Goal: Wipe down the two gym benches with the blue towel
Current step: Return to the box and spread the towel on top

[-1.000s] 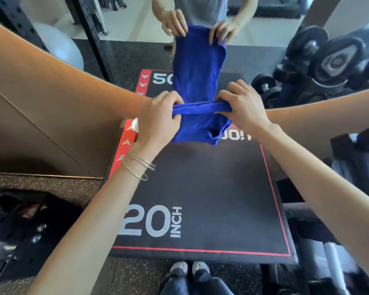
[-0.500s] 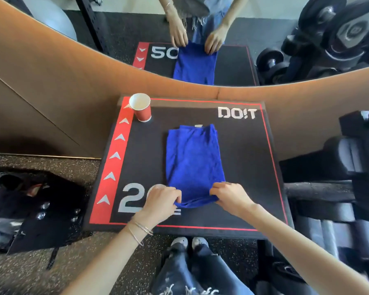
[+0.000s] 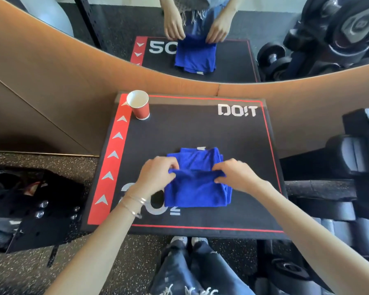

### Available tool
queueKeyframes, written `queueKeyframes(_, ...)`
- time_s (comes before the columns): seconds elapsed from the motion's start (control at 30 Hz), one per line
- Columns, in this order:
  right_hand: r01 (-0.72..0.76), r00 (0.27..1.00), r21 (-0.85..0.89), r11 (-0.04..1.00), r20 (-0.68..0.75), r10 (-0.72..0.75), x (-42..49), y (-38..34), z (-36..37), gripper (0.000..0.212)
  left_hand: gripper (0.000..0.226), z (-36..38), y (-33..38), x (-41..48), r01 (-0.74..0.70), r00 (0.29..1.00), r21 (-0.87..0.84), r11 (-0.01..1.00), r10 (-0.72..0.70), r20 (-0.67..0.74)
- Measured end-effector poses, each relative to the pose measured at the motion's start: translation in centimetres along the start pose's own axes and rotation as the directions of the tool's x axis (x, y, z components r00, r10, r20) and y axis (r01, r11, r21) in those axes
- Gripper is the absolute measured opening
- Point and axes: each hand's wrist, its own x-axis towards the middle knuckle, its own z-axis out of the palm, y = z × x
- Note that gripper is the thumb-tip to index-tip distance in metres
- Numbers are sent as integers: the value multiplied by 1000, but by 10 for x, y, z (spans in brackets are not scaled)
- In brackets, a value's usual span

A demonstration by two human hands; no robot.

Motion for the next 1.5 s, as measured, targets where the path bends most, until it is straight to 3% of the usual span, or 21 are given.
queueKeyframes(0.1,-47,978,48,998,-201,56,35,7,2,32,19,6,0,36,8,983,13,1000,-5,-182)
queueKeyframes(0.23,-85,883,27,996,-460,88,46,6,22,49,45,26,-4,46,-54,967,246,968,113,-230)
queueKeyframes(0.3,-28,916,-20,999,-400,18,38,0,41,43,52,40,0,30,-136,952,323,937,214,-219)
queueKeyframes(0.4,102,946,-23,995,-306,-104,20,-13,75,38,55,71,-1,6,-233,972,293,927,225,62)
queueKeyframes(0.47,143,962,-43,989,-227,-149,16,-11,93,50,59,86,-10,4,-232,970,315,920,194,148)
queueKeyframes(0.57,118,959,-122,986,-242,-145,12,-5,95,57,61,92,-15,11,-242,967,334,911,198,163)
queueKeyframes(0.67,69,943,-187,980,-309,-126,7,10,99,48,60,95,-11,23,-282,957,341,897,236,171)
queueKeyframes(0.83,-10,946,-164,986,-320,-43,13,38,89,46,60,99,9,56,-339,938,301,891,295,181)
queueKeyframes(0.93,-65,936,-156,986,-351,7,23,61,79,59,60,100,29,85,-370,927,301,879,328,182)
queueKeyframes(1.17,-89,951,-154,984,-305,38,67,117,42,61,61,105,72,157,-353,930,320,880,291,225)
queueKeyframes(1.3,-70,986,-190,979,-162,39,91,144,18,59,62,102,90,192,-297,946,319,900,231,230)
queueKeyframes(1.5,-89,991,-160,983,-113,72,120,167,-3,61,62,91,105,230,-266,948,298,917,192,255)
